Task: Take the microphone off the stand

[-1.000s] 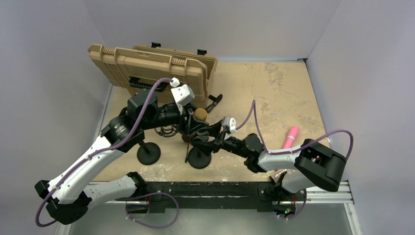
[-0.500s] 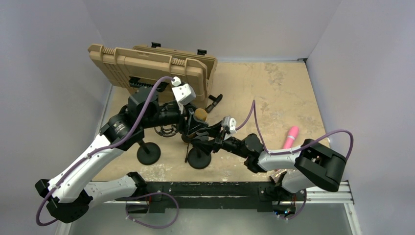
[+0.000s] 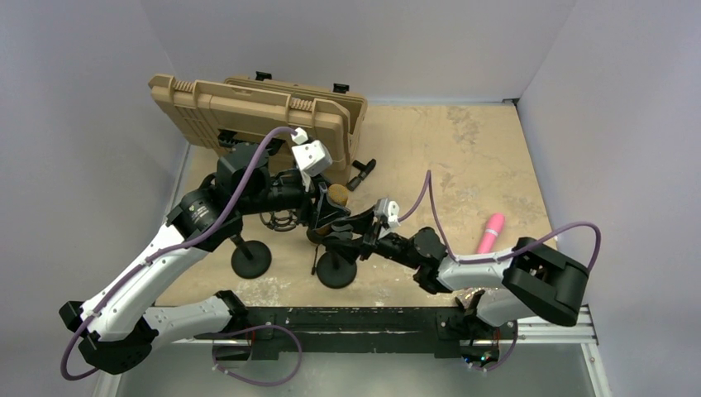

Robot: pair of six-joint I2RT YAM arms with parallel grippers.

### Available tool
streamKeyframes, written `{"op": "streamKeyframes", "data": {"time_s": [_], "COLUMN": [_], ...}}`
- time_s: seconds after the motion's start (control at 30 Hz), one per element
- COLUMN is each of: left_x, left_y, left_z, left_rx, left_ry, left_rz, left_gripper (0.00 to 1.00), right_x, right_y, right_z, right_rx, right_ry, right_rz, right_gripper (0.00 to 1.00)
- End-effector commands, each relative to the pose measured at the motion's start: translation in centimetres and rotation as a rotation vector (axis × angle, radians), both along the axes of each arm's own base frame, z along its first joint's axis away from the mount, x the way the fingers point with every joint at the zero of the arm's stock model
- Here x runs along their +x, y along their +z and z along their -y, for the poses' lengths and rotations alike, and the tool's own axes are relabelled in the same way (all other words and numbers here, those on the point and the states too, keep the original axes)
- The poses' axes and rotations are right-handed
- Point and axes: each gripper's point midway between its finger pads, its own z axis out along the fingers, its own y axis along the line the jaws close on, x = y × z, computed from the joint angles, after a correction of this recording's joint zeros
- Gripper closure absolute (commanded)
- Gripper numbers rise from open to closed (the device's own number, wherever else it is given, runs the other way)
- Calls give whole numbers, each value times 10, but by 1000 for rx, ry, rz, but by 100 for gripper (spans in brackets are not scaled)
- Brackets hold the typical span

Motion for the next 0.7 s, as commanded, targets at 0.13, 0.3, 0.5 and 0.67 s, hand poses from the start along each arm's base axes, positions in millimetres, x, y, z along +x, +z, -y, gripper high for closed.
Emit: {"op": "streamKeyframes", "data": {"time_s": [0.13,0.3,0.5,0.67], "left_x": [-1,1,-1,-4], "left_y": [18,17,15,17], "left_z": [-3,-2,-3,-5], "left_rx": [-19,-8,0,-5], "left_ry": [-17,-19,-32,-31], "left_rz": [73,86,84,94], "left_gripper": [100,100,100,100], "right_x": [-16,-22,-19,-17], "right_y": [57,46,31,23], "right_z": [39,34,20,8], "right_rx": [207,185,144,113], "right_ry": [-31,17,33,32], "right_rz": [23,-18,-37,-32], "right_gripper": [29,23,19,19]}}
